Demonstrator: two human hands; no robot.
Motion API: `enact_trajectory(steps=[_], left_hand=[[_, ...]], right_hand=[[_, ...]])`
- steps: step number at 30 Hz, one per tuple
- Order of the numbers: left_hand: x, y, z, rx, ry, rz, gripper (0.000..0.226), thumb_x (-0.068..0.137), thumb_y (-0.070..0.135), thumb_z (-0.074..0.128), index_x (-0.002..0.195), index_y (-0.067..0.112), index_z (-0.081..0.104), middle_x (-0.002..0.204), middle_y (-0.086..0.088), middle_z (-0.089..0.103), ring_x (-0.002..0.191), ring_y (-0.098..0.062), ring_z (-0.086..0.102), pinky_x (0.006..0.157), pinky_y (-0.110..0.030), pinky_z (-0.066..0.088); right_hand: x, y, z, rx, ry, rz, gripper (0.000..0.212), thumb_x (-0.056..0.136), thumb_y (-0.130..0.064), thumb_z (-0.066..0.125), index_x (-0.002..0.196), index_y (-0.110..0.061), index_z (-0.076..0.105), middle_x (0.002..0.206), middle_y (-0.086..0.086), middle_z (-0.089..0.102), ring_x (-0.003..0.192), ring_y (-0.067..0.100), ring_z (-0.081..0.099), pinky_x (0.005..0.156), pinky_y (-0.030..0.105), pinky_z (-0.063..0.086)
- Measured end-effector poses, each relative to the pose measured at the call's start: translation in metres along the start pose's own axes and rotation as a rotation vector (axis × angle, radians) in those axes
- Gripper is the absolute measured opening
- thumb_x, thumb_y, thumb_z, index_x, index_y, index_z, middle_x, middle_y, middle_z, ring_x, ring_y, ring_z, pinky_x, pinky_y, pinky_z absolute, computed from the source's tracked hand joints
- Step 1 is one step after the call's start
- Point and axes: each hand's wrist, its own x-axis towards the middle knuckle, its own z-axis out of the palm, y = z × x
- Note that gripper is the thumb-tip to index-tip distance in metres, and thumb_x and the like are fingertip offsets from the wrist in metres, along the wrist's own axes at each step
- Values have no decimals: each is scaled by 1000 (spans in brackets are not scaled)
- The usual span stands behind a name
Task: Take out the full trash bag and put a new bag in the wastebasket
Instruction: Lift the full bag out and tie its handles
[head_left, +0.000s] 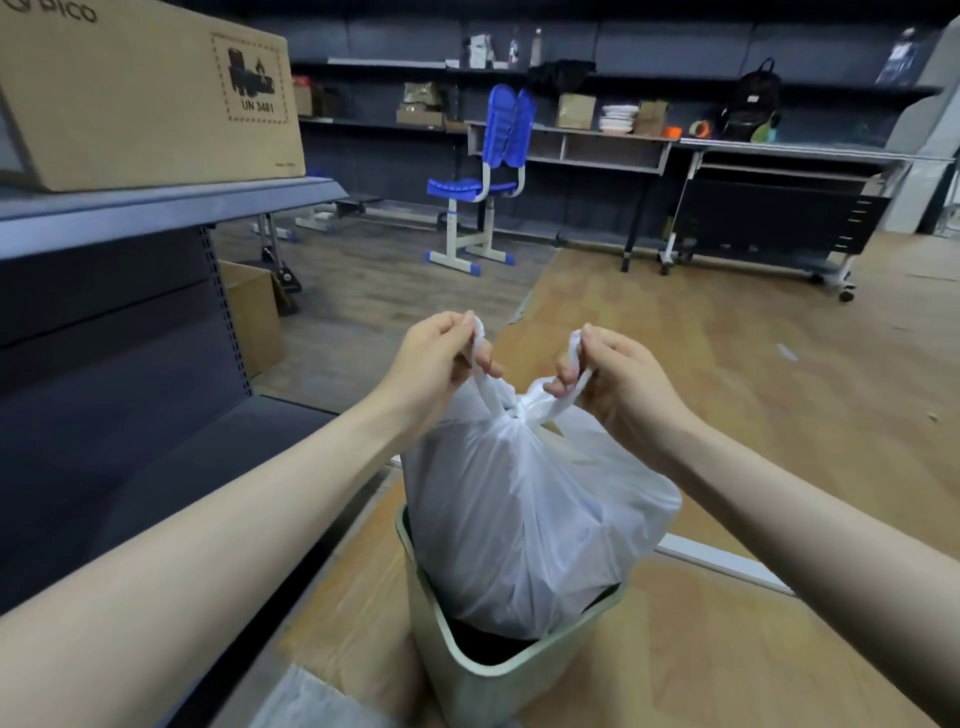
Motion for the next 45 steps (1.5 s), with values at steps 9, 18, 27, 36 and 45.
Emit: enact_trajectory(steps=[9, 18, 27, 36, 45], left_hand=[[3, -29, 7, 840, -300, 439, 30, 94, 22, 42, 67, 29, 31, 55, 11, 33, 49, -4, 35, 52, -18, 27], [-8, -63, -10, 909, -301, 646, 24, 93, 26, 33, 70, 20, 32, 50, 5, 33, 47, -10, 29, 47, -23, 25], [-18, -58, -17, 968, -388, 693, 16, 89, 14, 36, 74, 11, 40, 53, 6, 36, 52, -12, 32, 48, -17, 25], [-46, -60, -39, 1268, -307, 716, 18, 89, 31, 38, 77, 17, 40, 49, 2, 52, 41, -17, 48, 39, -16, 13], [-68, -45, -11, 292, 100, 289, 25, 90, 3, 58, 100, 26, 55, 75, 10, 66, 73, -4, 63, 72, -12, 47]], right_hand=[[11, 18, 5, -321, 32, -160, 35, 97, -11, 47, 62, -13, 48, 39, -14, 38, 38, -1, 29, 40, 12, 25], [-22, 45, -22, -259, 133, -215, 27, 85, -20, 47, 61, -8, 41, 44, -14, 33, 41, 0, 27, 43, 15, 27], [-27, 46, -24, -385, 129, -258, 33, 85, -19, 47, 62, 3, 40, 47, -13, 34, 45, 0, 29, 45, 13, 32], [-32, 39, 10, -189, 111, -188, 33, 93, -18, 50, 61, -10, 44, 45, -14, 37, 41, 3, 31, 43, 15, 28], [-40, 30, 17, -24, 137, -102, 13, 94, -11, 53, 94, -19, 63, 65, -6, 63, 53, 9, 53, 61, 21, 46]])
